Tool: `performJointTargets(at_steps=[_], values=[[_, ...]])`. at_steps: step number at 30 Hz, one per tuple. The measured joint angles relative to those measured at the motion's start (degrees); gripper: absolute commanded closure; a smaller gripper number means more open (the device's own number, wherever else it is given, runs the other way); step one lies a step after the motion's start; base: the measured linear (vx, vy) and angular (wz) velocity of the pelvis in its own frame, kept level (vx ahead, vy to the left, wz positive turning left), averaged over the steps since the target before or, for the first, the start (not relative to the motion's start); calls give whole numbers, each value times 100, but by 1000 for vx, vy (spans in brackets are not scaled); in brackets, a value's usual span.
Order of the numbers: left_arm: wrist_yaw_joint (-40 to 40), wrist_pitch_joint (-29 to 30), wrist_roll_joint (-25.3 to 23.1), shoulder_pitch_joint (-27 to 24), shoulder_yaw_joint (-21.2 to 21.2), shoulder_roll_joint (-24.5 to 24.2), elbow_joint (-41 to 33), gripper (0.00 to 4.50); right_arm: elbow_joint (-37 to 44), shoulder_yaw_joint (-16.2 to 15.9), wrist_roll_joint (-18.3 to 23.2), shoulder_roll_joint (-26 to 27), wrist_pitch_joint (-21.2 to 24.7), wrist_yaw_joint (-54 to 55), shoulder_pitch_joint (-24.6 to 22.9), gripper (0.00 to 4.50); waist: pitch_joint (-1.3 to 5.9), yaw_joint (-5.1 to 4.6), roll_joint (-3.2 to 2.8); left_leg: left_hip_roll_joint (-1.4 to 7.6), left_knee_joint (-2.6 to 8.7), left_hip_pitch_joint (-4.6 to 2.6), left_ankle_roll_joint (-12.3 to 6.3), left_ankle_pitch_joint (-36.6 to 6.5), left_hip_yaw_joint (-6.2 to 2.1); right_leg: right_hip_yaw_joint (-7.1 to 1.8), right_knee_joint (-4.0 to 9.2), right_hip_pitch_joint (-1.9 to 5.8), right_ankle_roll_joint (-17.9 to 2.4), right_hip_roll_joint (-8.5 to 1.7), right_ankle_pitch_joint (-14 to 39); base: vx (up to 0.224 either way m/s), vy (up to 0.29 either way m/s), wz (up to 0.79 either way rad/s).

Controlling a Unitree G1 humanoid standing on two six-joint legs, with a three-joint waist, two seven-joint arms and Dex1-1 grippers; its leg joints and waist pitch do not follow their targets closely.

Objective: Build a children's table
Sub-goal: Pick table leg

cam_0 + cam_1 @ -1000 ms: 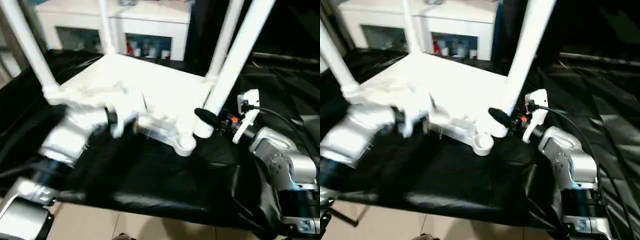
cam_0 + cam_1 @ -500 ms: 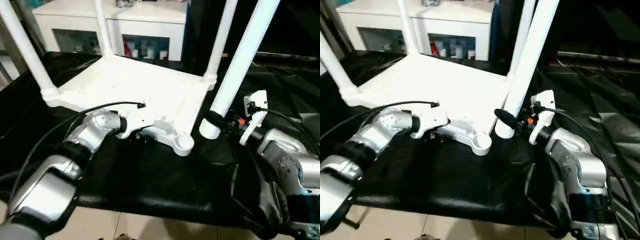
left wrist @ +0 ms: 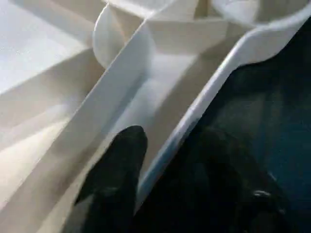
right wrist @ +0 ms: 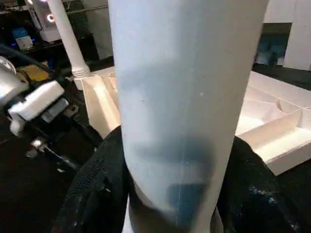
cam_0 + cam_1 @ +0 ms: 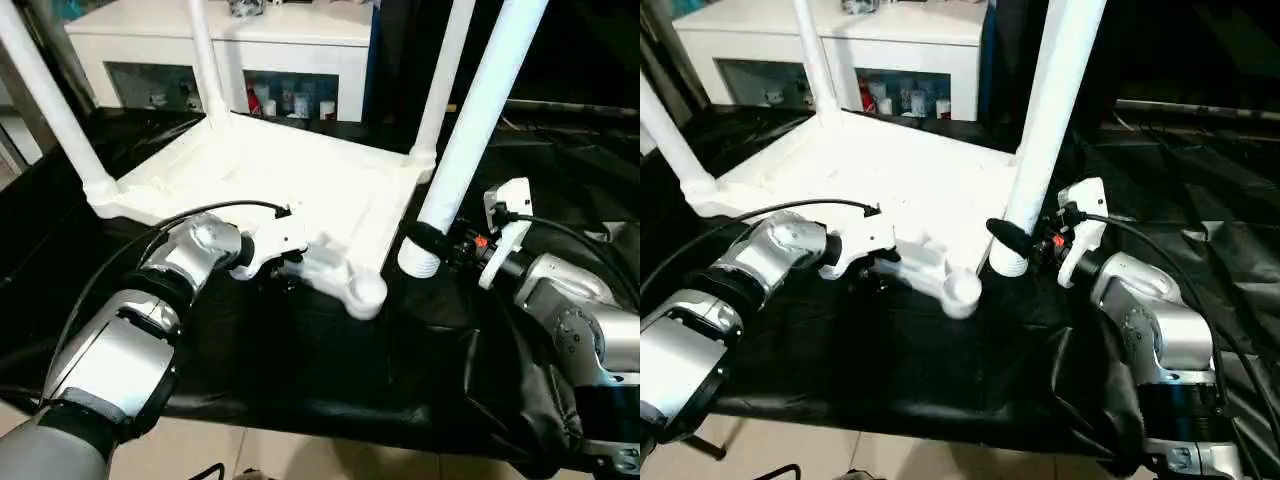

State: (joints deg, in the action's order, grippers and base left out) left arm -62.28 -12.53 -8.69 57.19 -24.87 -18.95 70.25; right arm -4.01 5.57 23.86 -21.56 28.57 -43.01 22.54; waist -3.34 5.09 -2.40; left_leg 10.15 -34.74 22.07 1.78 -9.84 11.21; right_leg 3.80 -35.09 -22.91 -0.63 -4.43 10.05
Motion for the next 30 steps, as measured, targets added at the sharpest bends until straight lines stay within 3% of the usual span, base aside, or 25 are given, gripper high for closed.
performJointTargets(at_steps=[1, 5, 7, 14, 22, 26, 30], values=[[-183, -2, -13, 13, -22, -7, 13, 266, -38, -43, -1, -1, -3, -4, 4, 257, 7, 3, -12, 0, 1, 0, 0, 0, 0, 1, 0, 0, 0, 0, 0, 0, 0, 0], [-571, 0, -143, 89, -134, -43, 43, 284, -127, -148, -54, -5, -24, -22, 34, 257, 25, 5, -46, 1, -2, -2, 0, 1, 0, 0, -1, 2, 0, 0, 0, 0, 0, 0], [-650, -45, -273, 110, -217, -65, 37, 316, -232, -186, -178, -27, -143, -83, 95, 257, 35, 3, -67, 1, -5, -4, 0, 1, 0, 0, -1, 6, 0, 0, 0, 0, 0, 0], [-725, 73, -662, 196, -447, -113, -80, 369, -405, -295, -356, -47, -331, -111, 206, 257, 54, -29, -100, 2, 1, -14, 1, 1, 0, 1, -3, 8, 0, 0, 0, 0, 0, 0], [-938, 1218, -424, -29, -175, -85, -495, 391, -406, -353, -292, 258, -368, 88, 155, 257, 116, -125, -215, 1, 5, -17, -2, -1, 6, 0, 5, 9, 0, 0, 0, 0, 0, 0], [-751, 1897, -215, -242, 145, 22, -868, 396, -497, -156, -159, 392, -367, 219, 156, 257, 119, -170, -220, 1, 1, -25, -2, 0, 4, 2, 2, 14, 0, -1, 0, 0, 0, 0], [-373, 3011, 339, -785, 738, 195, -1909, 399, -574, -80, -102, 485, -269, 376, 142, 257, 114, -207, -210, 1, 0, -22, -3, -1, 5, 5, 7, 11, -2, -3, -2, 0, 0, 0]])
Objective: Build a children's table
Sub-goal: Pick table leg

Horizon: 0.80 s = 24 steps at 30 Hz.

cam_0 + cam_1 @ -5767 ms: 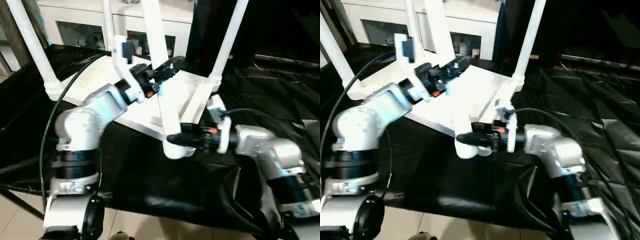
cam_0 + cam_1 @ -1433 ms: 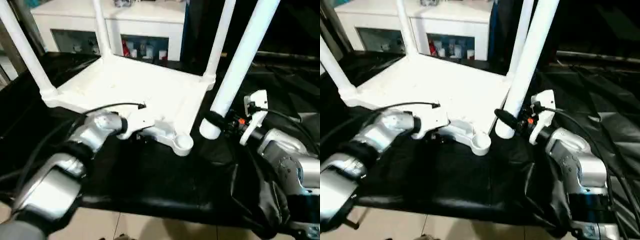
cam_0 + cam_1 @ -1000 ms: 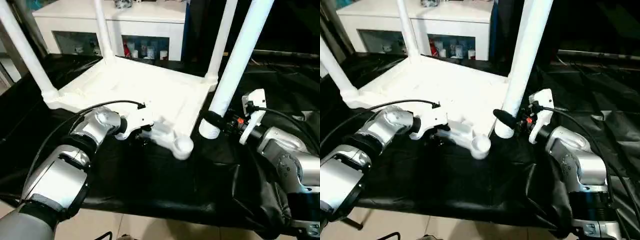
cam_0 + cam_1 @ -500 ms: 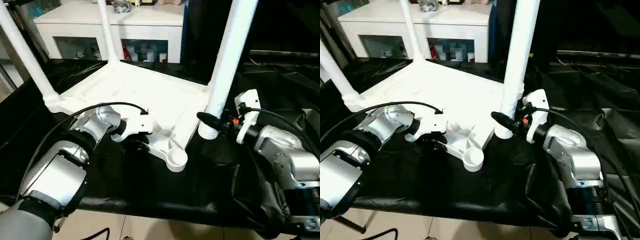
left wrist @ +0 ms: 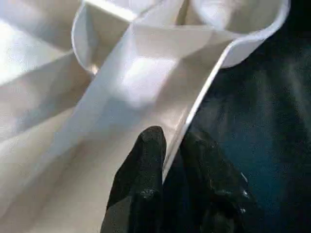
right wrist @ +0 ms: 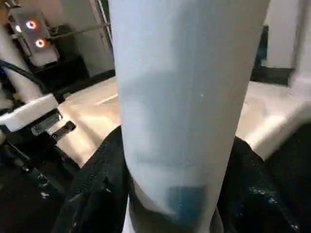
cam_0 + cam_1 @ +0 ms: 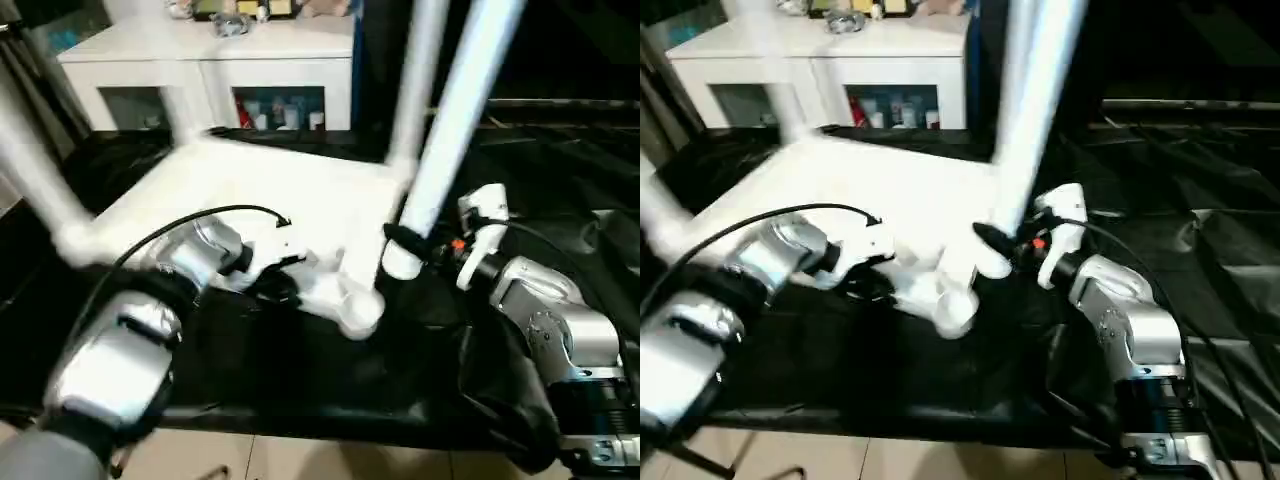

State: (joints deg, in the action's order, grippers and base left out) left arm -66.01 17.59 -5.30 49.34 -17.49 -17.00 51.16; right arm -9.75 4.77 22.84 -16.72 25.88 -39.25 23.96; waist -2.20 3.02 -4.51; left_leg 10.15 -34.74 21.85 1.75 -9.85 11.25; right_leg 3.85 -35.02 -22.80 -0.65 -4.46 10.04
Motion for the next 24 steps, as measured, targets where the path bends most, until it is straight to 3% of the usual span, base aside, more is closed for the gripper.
performJointTargets(at_steps=[1, 3, 4, 8, 12, 17, 24], values=[[56, 207, 197, -151, 160, 49, -300, 399, -5, -6, -1, -2, 26, 10, -9, 257, -6, 11, 11, 1, 1, 4, 0, 0, -3, 5, -1, -4, 0, 0, 0, 0, 0, 0], [137, 83, 336, -459, 215, 55, -701, 406, -9, -21, -3, -2, 41, 8, -18, 257, -7, 29, 17, 1, 5, 12, 0, 0, -6, 8, 2, -10, 2, 0, 1, 0, 0, 0], [153, -149, 345, -624, 215, 47, -875, 428, -19, -22, -4, -9, 42, 6, -23, 257, -11, 53, 25, 1, 8, 17, 0, 0, -11, 11, 2, -13, 4, 0, 3, 0, 0, 0], [145, -793, 262, -932, 131, -72, -1273, 446, -86, -77, -15, -13, 41, -10, -21, 257, -20, 112, 45, 0, 17, 26, 0, 0, -9, 9, 8, -21, 12, 0, 7, 0, 0, 0], [319, -958, 131, -1239, 51, -96, -1781, 450, -241, -94, -98, -80, 1, -54, -11, 257, -27, 198, 80, -1, 25, 28, 1, -1, -4, 5, 9, -27, 20, 0, 13, 0, 0, 0], [742, -1570, -31, -1305, -30, -51, -1776, 398, -337, -136, -166, -159, -48, -133, 71, 257, -41, 216, 100, -1, 23, 27, 3, 2, -3, 2, 8, -26, 51, 0, 32, 0, 0, 0], [254, -1744, 337, -1243, 80, 52, -1775, 344, -323, -138, -113, -279, -37, -320, 76, 257, -76, 204, 153, -4, 28, 31, 2, 0, 2, -4, 8, -32, 26, 0, 17, 0, 0, 0]])
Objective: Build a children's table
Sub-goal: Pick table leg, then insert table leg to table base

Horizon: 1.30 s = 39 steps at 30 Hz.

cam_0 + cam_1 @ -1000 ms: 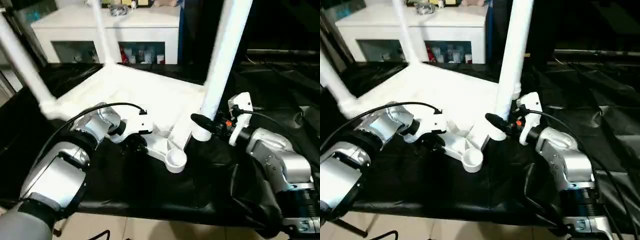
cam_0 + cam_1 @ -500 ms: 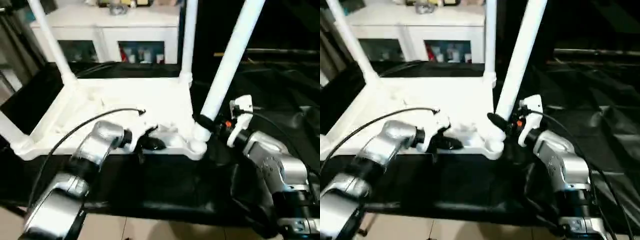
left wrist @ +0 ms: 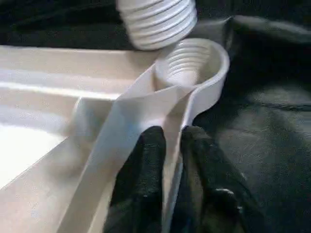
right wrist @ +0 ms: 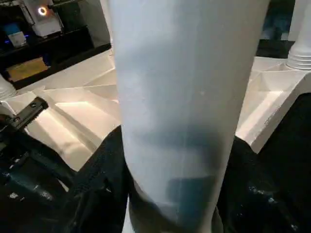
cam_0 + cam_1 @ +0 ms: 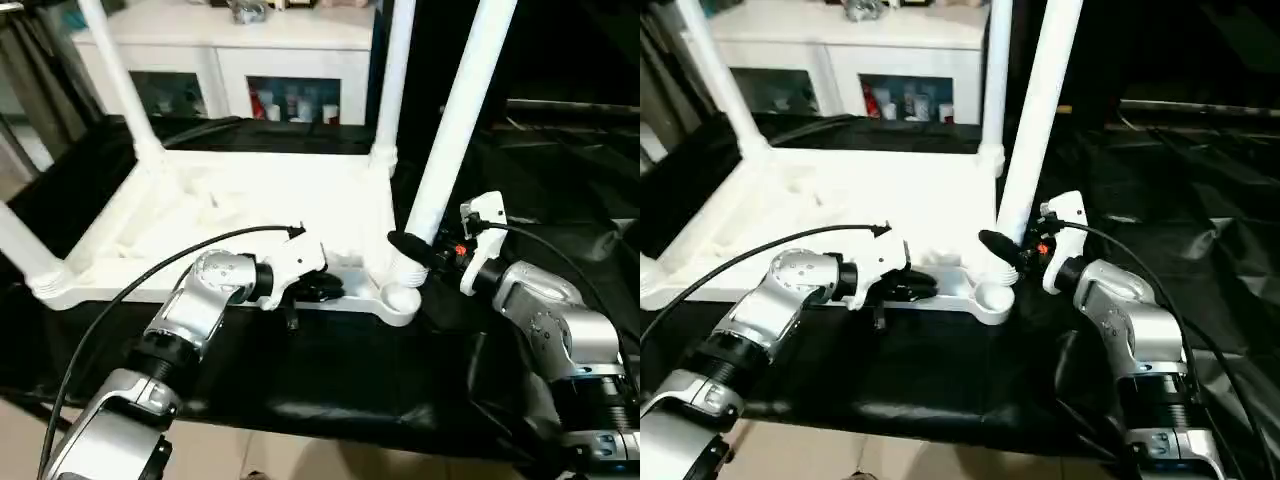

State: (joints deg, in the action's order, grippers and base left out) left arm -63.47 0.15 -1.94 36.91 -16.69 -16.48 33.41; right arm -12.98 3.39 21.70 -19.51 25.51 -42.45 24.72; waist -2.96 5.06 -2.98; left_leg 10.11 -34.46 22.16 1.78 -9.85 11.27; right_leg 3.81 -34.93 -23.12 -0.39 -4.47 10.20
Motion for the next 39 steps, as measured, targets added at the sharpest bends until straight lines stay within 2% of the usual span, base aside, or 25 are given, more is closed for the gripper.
performJointTargets(at_steps=[3, 7, 14, 28, 29, 39], values=[[-382, 116, 179, 108, -11, -8, 45, 338, 13, 0, 24, -61, 4, -58, -1, 257, -1, 4, 1, 0, 6, 0, 0, 0, 1, 1, 0, -3, 0, 0, 0, 0, 0, 0], [-481, -119, 49, 219, -126, -68, 401, 338, 112, 0, 26, -90, 9, -66, -2, 257, -1, -5, 1, 0, 6, 0, 0, 0, 2, 0, 0, -3, 1, 0, 1, 0, 0, 0], [-424, -592, -174, 427, -233, -69, 945, 338, 266, 0, 47, -105, 62, -66, -83, 257, 3, -5, -7, 0, 4, -3, 0, 1, 2, -1, 0, -1, 1, 0, 1, 0, 0, 0], [-173, -1130, -175, 723, -111, 86, 1947, 338, 500, 18, 106, -160, 81, -51, -225, 257, 3, -16, -16, 0, 3, -6, 1, 0, 2, 0, 0, 2, -4, 0, -2, 0, 0, 0], [-150, -1155, -175, 732, -111, 95, 1990, 311, 517, 18, 110, -160, 81, -51, -224, 257, 3, -13, -16, 0, 6, -6, 1, 0, 2, 0, 0, 1, -4, 0, -2, 0, 0, 0], [-70, -1406, -306, 817, -113, 100, 2377, 292, 520, 17, 110, -160, 87, -52, -241, 257, 3, -12, -17, 0, 9, -5, 1, 0, 2, 1, 2, 0, -3, 0, -1, 0, 0, 0]])
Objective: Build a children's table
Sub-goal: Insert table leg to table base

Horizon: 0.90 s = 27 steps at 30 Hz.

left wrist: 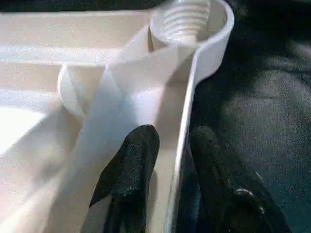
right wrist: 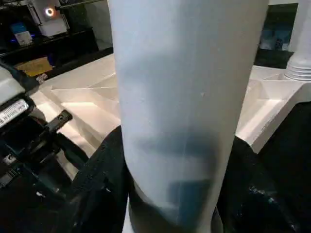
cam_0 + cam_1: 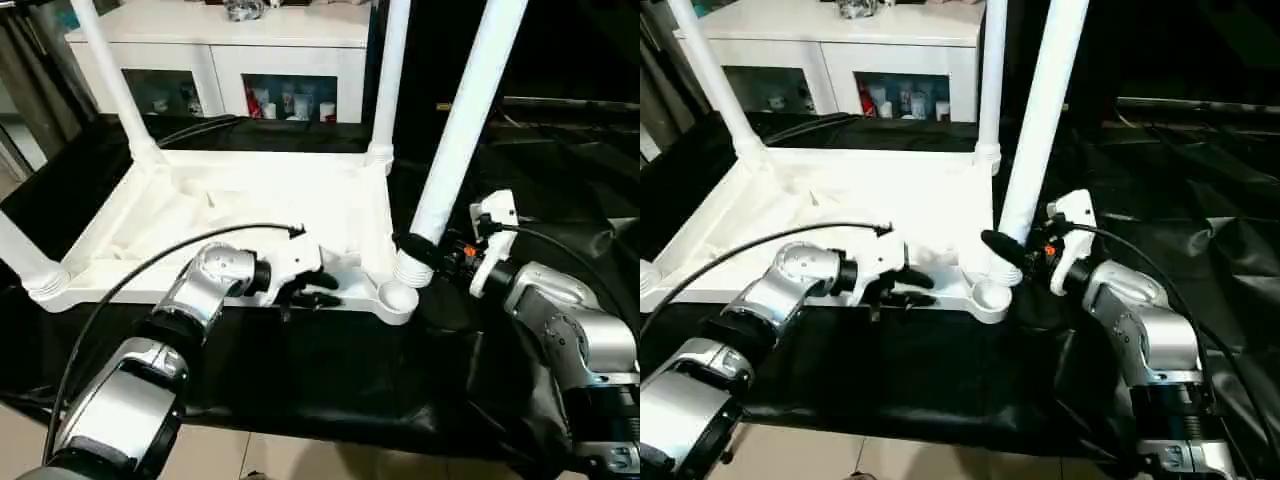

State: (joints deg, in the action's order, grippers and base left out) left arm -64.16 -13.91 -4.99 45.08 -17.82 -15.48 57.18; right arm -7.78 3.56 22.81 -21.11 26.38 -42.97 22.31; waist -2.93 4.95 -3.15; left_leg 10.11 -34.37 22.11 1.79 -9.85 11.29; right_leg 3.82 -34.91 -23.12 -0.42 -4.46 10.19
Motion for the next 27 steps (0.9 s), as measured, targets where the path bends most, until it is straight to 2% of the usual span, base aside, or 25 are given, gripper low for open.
performJointTargets(at_steps=[1, 8, 11, 12, 14, 16, 18, 19, 21, 23, 27], values=[[-17, 12, 0, 0, 0, 0, 21, 292, 0, 0, 0, 0, 12, 1, 0, 257, 0, 2, 0, 0, 0, 0, 0, 0, 0, 0, 0, 0, 0, 0, 0, 0, 0, 0], [-39, 92, 1, 1, 7, 0, 80, 368, 0, 0, 1, -1, 50, -3, -2, 257, -1, 6, 2, 0, 2, 1, 0, 0, 0, 0, 1, 0, 0, 0, 0, 0, 0, 0], [-47, 132, -30, 32, 25, 4, 127, 382, 4, 0, 3, -2, 64, -4, -3, 257, -1, -2, 2, 0, 1, 0, 0, 0, 0, -1, 1, 0, 0, 0, 0, 0, 0, 0], [-48, 172, -47, 54, 10, 5, 128, 407, 7, 0, 3, -2, 68, -4, -7, 257, -1, -5, 2, 0, 1, 0, 0, 0, 1, -1, 1, 0, 0, 0, 0, 0, 0, 0], [-43, 293, -119, 97, -16, 6, 126, 412, 12, -4, 2, -2, 72, -6, -9, 257, -1, -20, 2, 0, 1, -1, 0, 0, 1, -2, 1, 0, 0, 0, 0, 0, 0, 0], [7, 716, -147, 166, -40, 24, 35, 420, 12, -15, 0, 17, 69, 7, -8, 257, -1, -56, 2, 0, 2, -4, 0, 0, 3, -2, 1, 0, -1, 0, 0, 0, 0, 0], [198, 1160, -141, 162, -13, 29, -126, 433, 12, -15, 0, 72, 68, 59, -8, 257, -4, -132, 7, 1, 3, -5, 0, 0, 3, -2, 0, 0, -1, 0, -1, 0, 0, 0], [349, 1597, -137, 41, 61, 17, -476, 433, 12, -17, 0, 118, 70, 86, -8, 257, -8, -185, 18, 1, 9, -9, 0, 0, 5, -3, 0, 0, -1, 0, -1, 0, 0, 0], [537, 2127, -131, -121, 120, 21, -930, 435, 12, -25, 0, 164, 73, 123, -15, 257, -16, -245, 34, 3, 10, -8, 1, -1, 6, 0, 1, -2, 0, 0, 0, 0, 0, 0], [730, 2671, -103, -492, 223, 11, -1700, 446, 8, -98, -10, 208, 75, 123, -16, 257, -19, -316, 45, 3, 15, -9, -1, -2, 9, -2, 2, -4, -2, 0, 3, 0, 0, 0], [742, 2749, -69, -1026, 233, 5, -2563, 450, -205, -190, -56, 246, 49, 110, 63, 257, -22, -279, 78, 4, 19, -5, -1, -1, 7, 2, 3, -8, 0, 2, 8, 0, 0, 0]])
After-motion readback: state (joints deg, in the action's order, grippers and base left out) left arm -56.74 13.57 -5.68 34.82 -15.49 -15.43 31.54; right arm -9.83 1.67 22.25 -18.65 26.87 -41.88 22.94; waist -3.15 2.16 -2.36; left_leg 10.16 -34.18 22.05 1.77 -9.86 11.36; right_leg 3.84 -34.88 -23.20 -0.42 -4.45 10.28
